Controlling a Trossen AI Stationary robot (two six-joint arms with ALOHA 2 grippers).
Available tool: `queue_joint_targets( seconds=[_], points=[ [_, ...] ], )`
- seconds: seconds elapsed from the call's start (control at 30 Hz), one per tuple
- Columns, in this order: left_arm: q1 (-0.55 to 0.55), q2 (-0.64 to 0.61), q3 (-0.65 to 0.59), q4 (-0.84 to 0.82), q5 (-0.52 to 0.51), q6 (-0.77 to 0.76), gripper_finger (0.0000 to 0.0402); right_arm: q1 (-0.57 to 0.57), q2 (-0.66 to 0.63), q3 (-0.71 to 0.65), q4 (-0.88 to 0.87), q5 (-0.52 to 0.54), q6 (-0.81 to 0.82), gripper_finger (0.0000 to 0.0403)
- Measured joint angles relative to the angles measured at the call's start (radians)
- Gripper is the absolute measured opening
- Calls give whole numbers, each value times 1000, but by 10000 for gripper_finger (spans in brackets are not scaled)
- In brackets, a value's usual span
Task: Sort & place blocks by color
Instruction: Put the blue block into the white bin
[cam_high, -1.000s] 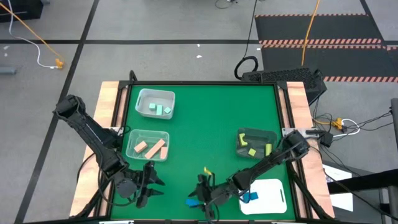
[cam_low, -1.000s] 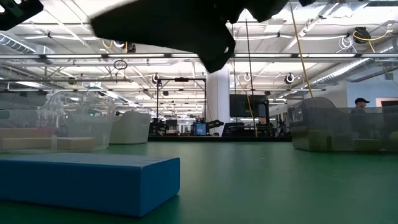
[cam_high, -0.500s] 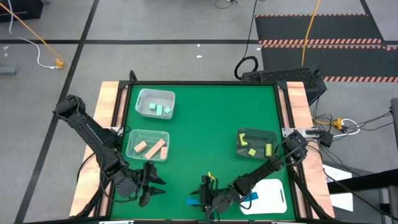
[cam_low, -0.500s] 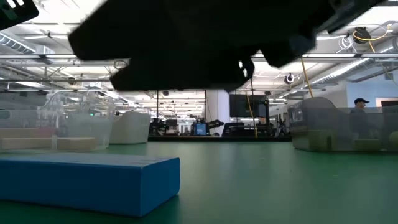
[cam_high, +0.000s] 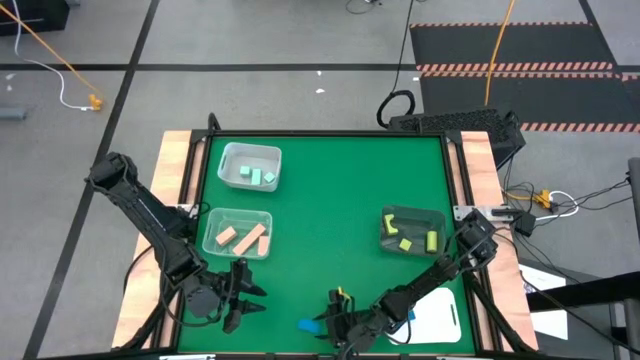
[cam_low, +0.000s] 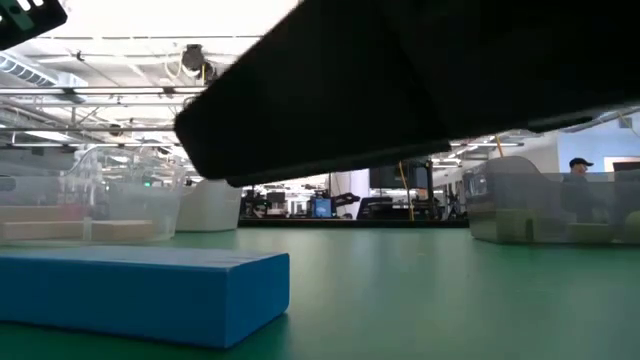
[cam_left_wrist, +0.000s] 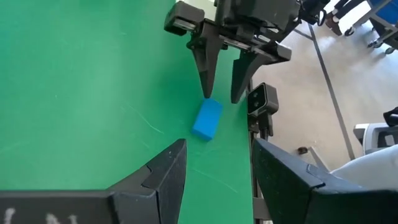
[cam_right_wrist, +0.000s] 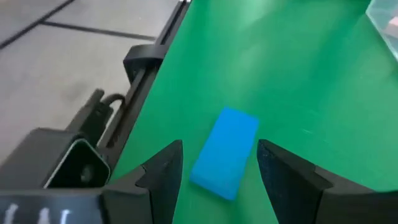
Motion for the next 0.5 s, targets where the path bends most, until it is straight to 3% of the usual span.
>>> queue_joint_targets(
  seconds=[0.2,0.33,0.5],
  points=[
    [0,0,0,-1,0,7,184,-26,33,1,4,-127,-26,196],
    [0,0,0,-1,0,6,184,-37,64,1,11,-123,-25,196],
    [0,0,0,-1,0,7,184,-49,68,1,8,-18,7,196]
  ],
)
